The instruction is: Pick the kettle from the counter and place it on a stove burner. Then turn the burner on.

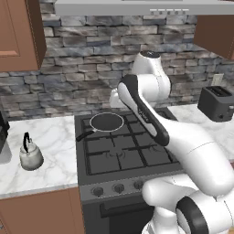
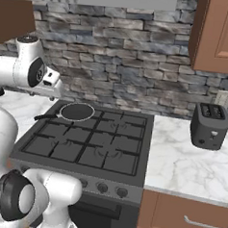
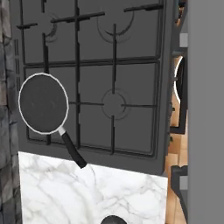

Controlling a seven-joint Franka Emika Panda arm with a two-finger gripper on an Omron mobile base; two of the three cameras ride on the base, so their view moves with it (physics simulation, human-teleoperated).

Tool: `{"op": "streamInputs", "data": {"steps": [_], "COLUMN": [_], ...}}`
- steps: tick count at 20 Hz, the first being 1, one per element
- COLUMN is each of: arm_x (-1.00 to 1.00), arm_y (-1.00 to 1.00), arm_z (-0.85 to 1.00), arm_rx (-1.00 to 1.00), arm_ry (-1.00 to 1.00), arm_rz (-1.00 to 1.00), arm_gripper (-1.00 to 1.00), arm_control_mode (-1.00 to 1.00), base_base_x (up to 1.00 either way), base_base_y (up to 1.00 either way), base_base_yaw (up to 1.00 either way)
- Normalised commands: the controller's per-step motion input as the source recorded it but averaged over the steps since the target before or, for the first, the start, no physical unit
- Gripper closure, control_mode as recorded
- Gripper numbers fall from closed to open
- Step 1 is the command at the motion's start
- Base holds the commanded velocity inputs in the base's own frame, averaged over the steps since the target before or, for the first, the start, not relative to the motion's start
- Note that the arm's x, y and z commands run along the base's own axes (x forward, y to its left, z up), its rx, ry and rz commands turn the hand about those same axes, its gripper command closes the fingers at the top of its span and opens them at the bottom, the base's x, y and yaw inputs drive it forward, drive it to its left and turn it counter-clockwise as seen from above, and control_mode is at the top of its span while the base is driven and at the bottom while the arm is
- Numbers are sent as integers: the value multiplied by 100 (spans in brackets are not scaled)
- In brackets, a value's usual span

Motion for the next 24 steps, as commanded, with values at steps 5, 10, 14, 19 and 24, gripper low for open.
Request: {"op": "streamInputs", "data": {"steps": [5, 10, 14, 19, 24], "arm_x": [0, 0, 6, 15, 17], "arm_y": [100, 100, 100, 100, 100], "arm_z": [-24, -25, -13, -9, -10], "arm_rx": [1, 0, 0, 0, 0], "arm_ry": [2, 0, 0, 0, 0], "arm_rz": [0, 0, 0, 0, 0], "arm_gripper": [-100, -100, -100, -100, -100], "arm_control_mode": [-100, -100, -100, -100, -100], "base_base_x": [0, 0, 0, 0, 0], "base_base_y": [0, 0, 0, 0, 0], "base_base_yaw": [0, 0, 0, 0, 0]}}
